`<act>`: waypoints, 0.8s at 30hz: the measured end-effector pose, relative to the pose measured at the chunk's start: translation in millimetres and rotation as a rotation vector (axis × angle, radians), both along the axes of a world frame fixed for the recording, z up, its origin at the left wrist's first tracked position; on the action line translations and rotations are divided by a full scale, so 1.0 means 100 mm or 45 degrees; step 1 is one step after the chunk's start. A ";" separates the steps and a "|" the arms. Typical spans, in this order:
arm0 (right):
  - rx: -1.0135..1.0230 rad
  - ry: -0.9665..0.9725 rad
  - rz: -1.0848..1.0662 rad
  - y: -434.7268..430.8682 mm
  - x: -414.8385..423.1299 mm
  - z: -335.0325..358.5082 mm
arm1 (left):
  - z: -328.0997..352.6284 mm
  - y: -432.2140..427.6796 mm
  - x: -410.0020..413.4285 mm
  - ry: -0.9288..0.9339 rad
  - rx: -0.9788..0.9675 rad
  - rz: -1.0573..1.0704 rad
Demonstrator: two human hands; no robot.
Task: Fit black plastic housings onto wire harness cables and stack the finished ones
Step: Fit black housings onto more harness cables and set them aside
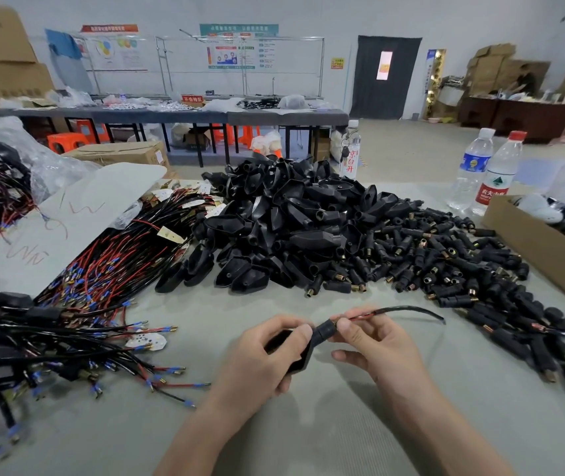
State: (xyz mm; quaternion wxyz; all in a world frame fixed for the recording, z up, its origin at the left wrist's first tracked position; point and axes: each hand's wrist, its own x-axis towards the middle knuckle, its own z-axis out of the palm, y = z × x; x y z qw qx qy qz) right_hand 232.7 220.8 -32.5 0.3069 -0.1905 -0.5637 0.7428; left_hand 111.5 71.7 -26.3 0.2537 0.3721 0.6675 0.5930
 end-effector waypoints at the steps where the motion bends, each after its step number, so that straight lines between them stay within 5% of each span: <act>1: 0.016 -0.022 0.009 -0.02 0.00 0.01 | -0.01 -0.01 0.01 0.024 0.000 0.028; 8: 0.084 -0.080 -0.101 -0.23 -0.07 0.10 | 0.14 -0.17 0.00 -0.061 0.015 0.175; 12: 0.130 -0.093 -0.203 -0.53 -0.26 0.16 | 0.24 -0.45 -0.09 -0.459 0.159 0.324; 17: 0.093 -0.062 -0.254 -1.22 -0.72 0.27 | 0.29 -0.99 -0.21 -1.077 0.741 0.482; 24: 0.029 -0.067 0.030 -2.40 -1.33 0.36 | 0.32 -1.53 -0.44 -0.639 0.466 0.763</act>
